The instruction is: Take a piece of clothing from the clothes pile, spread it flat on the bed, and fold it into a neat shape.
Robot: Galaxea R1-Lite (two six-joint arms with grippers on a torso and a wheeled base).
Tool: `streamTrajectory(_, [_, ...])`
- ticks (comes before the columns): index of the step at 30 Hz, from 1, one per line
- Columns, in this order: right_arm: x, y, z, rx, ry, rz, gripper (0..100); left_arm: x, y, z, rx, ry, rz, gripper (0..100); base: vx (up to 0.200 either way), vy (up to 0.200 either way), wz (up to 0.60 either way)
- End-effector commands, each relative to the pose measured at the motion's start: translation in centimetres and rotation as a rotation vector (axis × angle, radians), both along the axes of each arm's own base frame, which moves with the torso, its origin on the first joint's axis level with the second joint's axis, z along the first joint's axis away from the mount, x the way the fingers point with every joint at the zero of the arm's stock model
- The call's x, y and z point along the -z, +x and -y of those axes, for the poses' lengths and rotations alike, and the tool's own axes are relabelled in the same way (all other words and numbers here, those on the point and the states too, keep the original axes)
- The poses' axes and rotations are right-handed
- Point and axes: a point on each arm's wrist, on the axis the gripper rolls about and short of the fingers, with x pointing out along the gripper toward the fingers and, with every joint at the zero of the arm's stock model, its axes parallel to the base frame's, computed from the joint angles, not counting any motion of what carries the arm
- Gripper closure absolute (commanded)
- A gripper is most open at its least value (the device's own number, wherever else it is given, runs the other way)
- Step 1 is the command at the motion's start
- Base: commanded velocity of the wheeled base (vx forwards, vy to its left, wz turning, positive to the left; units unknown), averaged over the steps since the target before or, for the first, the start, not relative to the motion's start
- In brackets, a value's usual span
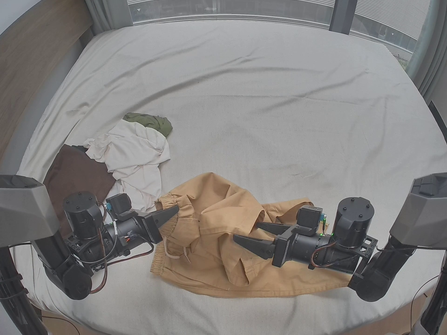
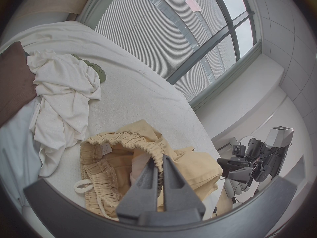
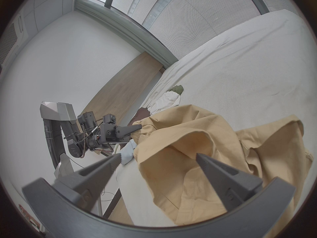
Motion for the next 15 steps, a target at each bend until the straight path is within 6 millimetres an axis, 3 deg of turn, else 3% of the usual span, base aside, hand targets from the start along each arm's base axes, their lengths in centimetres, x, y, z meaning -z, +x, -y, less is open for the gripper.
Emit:
streamTrajectory(1, [0.4,0.1,-0.8,-0.019,-0.002,-0.004,0,-0.1,-0.1,0.0,0.002,-0.001,0.004,100,0.000,0.000,0.00])
streamTrajectory(15, [-0.4,0.0,-3.1,-0.066,0.033,0.035,0,-0.1,-0.1,0.1,0.005,-0.001,0.002,100,0.000,0.000,0.00])
